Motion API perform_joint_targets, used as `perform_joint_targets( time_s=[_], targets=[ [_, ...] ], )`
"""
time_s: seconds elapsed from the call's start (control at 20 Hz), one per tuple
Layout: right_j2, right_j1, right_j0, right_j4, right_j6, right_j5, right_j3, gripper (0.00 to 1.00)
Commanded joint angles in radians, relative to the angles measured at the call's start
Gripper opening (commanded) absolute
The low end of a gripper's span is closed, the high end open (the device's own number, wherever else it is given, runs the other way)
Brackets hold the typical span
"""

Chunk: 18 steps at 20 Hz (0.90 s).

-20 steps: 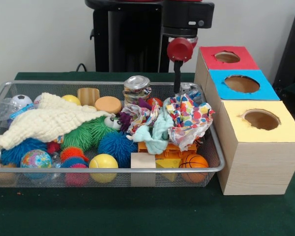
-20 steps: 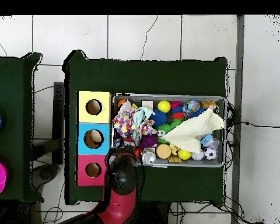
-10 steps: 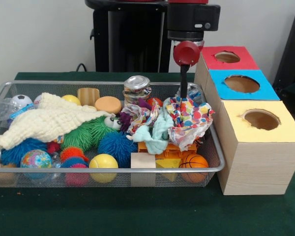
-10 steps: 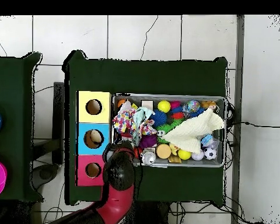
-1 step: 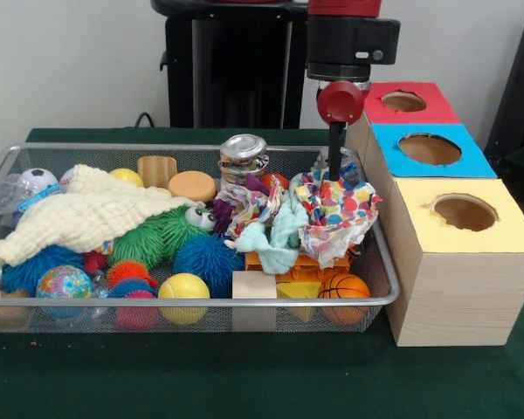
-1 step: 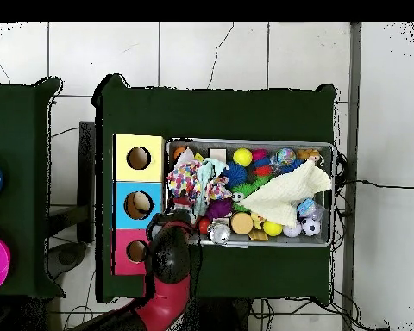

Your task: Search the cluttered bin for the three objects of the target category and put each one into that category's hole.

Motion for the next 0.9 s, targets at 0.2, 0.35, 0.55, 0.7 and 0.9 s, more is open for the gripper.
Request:
perform_joint_targets(
  time_s=[0.2, 0.35, 0.55, 0.7, 0.9],
  targets=[
    [0.074, 0.059, 0.03, 0.015, -0.229, 0.036, -0.122, 1.0],
    [0.075, 0.072, 0.03, 0.009, -0.247, 0.045, -0.116, 1.0],
    [0.077, 0.106, 0.04, 0.016, -0.283, 0.053, -0.105, 1.0],
    [0.08, 0.128, 0.048, 0.037, -0.303, 0.066, -0.106, 1.0],
    [0.073, 0.134, 0.047, 0.019, -0.309, 0.073, -0.105, 1.0]
  ],
)
